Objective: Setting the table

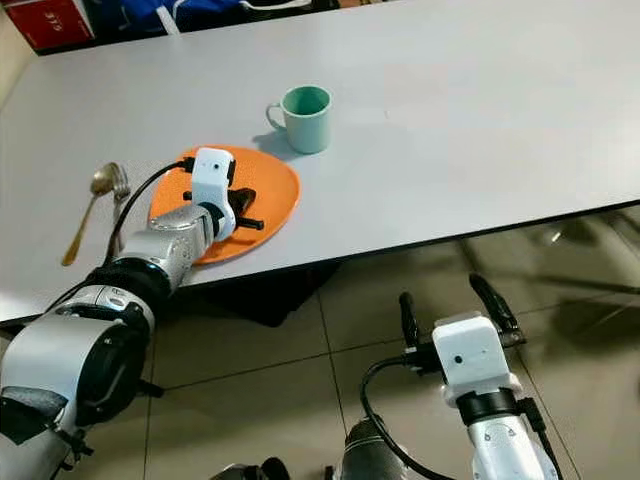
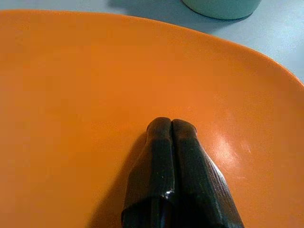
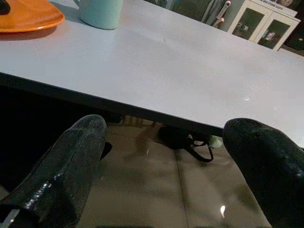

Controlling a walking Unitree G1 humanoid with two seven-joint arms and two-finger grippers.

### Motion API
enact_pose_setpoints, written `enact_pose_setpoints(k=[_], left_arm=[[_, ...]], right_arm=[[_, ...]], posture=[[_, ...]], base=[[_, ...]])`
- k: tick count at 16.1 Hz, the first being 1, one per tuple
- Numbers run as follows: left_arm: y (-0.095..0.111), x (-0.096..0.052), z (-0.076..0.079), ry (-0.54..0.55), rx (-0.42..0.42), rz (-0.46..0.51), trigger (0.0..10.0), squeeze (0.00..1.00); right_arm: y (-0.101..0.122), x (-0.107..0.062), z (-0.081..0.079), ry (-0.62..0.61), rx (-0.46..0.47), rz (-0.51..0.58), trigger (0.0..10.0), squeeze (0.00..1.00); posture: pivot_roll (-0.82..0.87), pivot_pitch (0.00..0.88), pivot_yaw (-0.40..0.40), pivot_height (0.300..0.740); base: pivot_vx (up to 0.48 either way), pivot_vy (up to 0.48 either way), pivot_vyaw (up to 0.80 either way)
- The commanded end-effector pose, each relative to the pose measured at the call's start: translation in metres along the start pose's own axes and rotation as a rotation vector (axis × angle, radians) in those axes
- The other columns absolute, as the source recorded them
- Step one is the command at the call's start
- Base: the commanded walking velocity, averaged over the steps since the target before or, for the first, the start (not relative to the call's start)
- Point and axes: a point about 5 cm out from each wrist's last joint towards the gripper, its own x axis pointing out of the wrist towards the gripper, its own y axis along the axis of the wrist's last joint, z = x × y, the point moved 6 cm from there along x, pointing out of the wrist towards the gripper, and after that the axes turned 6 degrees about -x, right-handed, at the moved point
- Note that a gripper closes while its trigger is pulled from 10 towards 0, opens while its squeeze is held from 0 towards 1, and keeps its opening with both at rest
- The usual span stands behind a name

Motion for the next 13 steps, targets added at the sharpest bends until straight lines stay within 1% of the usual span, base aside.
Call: enact_pose_setpoints(k=[1,3,5,6,7,8,10,11,12,13], left_arm=[[-0.017,-0.002,-0.009,0.029,0.013,-0.066,10.0,0.00],[-0.007,-0.002,-0.011,0.034,0.092,-0.023,10.0,0.00],[0.001,-0.002,-0.012,0.035,0.107,0.011,10.0,0.00],[0.011,-0.002,-0.010,0.023,0.100,0.050,10.0,0.00],[0.032,-0.003,-0.006,-0.002,0.068,0.125,10.0,0.00],[0.043,-0.004,-0.005,-0.006,0.070,0.165,10.0,0.00],[0.058,-0.006,-0.005,-0.012,0.063,0.204,10.0,0.00],[0.087,-0.014,-0.013,0.014,0.073,0.292,10.0,0.00],[0.098,-0.018,-0.017,0.030,0.085,0.333,10.0,0.00],[0.123,-0.027,-0.022,0.045,0.098,0.404,10.0,0.00]], right_arm=[[0.000,-0.003,0.002,0.001,-0.006,-0.010,10.0,0.00],[0.001,-0.003,0.002,0.013,-0.018,-0.008,10.0,0.00],[0.001,-0.003,0.003,0.013,-0.022,-0.009,10.0,0.00],[0.001,-0.003,0.004,0.013,-0.025,-0.011,10.0,0.00],[0.001,-0.001,0.004,0.015,-0.027,-0.010,10.0,0.00],[0.001,0.001,0.003,0.017,-0.027,-0.007,10.0,0.00],[0.000,0.005,0.001,0.020,-0.021,0.000,10.0,0.00],[0.001,0.014,-0.003,0.028,-0.009,0.023,10.0,0.00],[0.002,0.017,-0.004,0.031,-0.005,0.031,10.0,0.00],[0.003,0.029,-0.008,0.040,0.004,0.052,10.0,0.00]], posture=[[-0.47,0.201,0.157,0.740],[-0.47,0.202,0.153,0.740],[-0.48,0.204,0.149,0.740],[-0.48,0.200,0.146,0.740],[-0.47,0.191,0.145,0.740],[-0.46,0.182,0.144,0.740],[-0.45,0.169,0.144,0.740],[-0.41,0.116,0.136,0.740],[-0.41,0.116,0.136,0.740],[-0.35,0.058,0.121,0.740]], base=[[0.000,0.000,0.00],[0.000,0.000,0.00],[0.000,0.000,0.00],[0.000,0.000,0.00],[0.000,0.000,0.00],[0.000,0.000,0.00],[0.000,0.000,0.00],[0.000,0.000,0.00],[0.000,0.000,0.00],[0.000,0.000,0.00]])
